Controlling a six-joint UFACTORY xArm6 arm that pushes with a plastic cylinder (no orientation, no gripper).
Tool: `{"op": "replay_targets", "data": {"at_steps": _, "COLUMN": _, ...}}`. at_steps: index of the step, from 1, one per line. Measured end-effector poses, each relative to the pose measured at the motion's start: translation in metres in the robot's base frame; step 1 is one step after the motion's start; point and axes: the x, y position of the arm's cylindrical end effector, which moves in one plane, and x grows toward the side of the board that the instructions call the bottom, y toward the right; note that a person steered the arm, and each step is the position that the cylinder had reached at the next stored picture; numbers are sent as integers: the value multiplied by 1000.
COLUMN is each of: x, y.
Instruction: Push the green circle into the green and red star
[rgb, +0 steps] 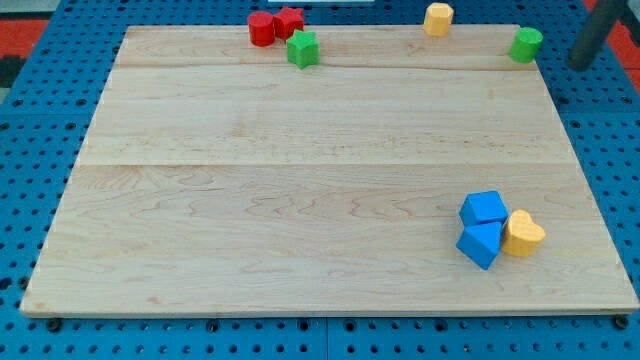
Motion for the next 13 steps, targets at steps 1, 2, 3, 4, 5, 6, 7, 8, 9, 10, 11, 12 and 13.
{"op": "replay_targets", "data": {"at_steps": 1, "x": -25, "y": -17}}
{"op": "replay_targets", "data": {"at_steps": 2, "x": -7, "y": -116}}
{"op": "replay_targets", "data": {"at_steps": 3, "x": 10, "y": -93}}
{"op": "replay_targets", "data": {"at_steps": 4, "x": 34, "y": -124}}
{"op": "replay_targets", "data": {"at_steps": 5, "x": -49, "y": -224}}
{"op": "replay_targets", "data": {"at_steps": 6, "x": -49, "y": -243}}
{"op": "replay_targets", "data": {"at_steps": 7, "x": -8, "y": -170}}
{"op": "replay_targets", "data": {"at_steps": 8, "x": -40, "y": -101}}
{"op": "replay_targets", "data": {"at_steps": 9, "x": -56, "y": -101}}
{"op": "replay_targets", "data": {"at_steps": 10, "x": -56, "y": -156}}
{"op": "replay_targets", "data": {"at_steps": 11, "x": -10, "y": -229}}
{"op": "replay_targets", "data": {"at_steps": 12, "x": 59, "y": -264}}
{"op": "replay_targets", "data": {"at_steps": 13, "x": 61, "y": -309}}
